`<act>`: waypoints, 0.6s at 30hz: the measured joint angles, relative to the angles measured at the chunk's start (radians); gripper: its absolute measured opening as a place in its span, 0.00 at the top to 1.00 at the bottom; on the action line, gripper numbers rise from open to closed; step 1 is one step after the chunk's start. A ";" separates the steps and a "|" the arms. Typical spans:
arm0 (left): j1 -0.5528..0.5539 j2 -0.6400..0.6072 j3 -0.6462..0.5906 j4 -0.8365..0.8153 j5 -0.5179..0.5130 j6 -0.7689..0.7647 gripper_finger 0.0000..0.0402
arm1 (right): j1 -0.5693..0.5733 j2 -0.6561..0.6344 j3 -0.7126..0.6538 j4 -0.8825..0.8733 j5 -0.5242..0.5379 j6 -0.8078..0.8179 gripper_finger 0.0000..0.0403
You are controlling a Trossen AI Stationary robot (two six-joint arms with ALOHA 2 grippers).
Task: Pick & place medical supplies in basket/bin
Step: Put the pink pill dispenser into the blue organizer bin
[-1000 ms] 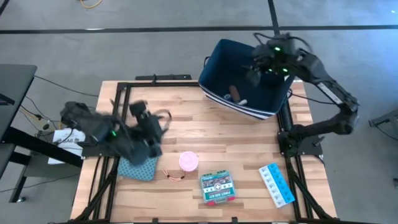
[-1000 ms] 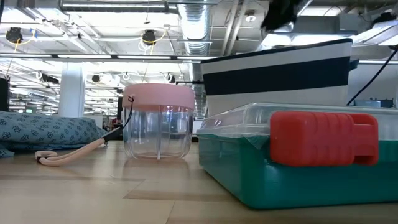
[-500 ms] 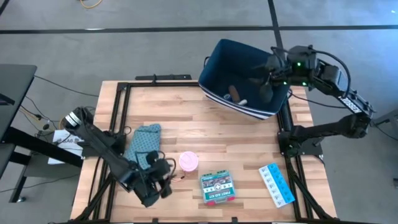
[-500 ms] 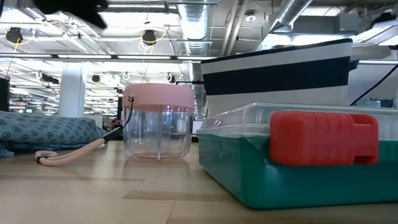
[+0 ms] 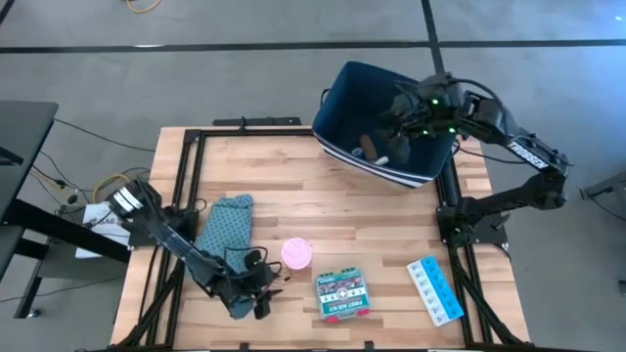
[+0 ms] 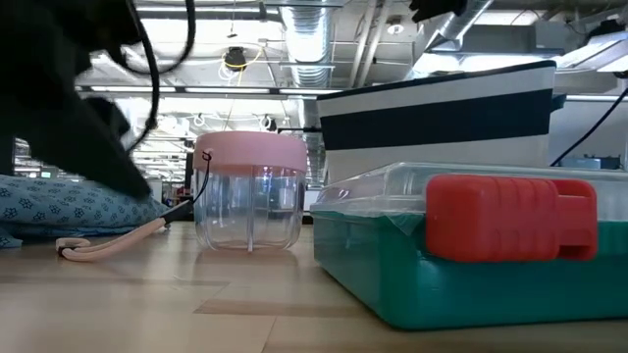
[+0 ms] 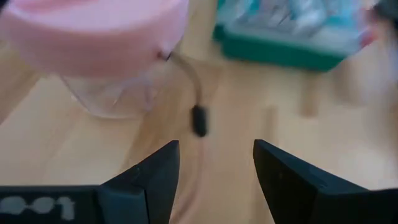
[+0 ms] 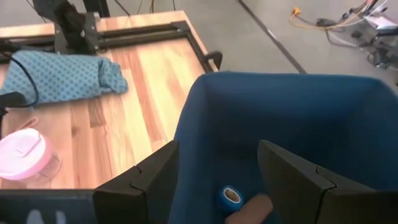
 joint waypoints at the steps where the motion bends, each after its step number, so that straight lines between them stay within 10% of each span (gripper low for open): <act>1: 0.007 0.025 0.000 0.001 -0.003 0.011 0.52 | 0.000 0.008 0.000 0.000 0.000 -0.001 0.48; 12: 0.025 0.131 0.002 0.031 -0.030 0.061 0.55 | 0.000 0.015 0.000 0.027 0.002 0.089 0.48; 18: -0.007 0.138 0.002 0.086 -0.068 0.075 0.87 | 0.000 0.016 0.000 0.027 0.002 0.096 0.48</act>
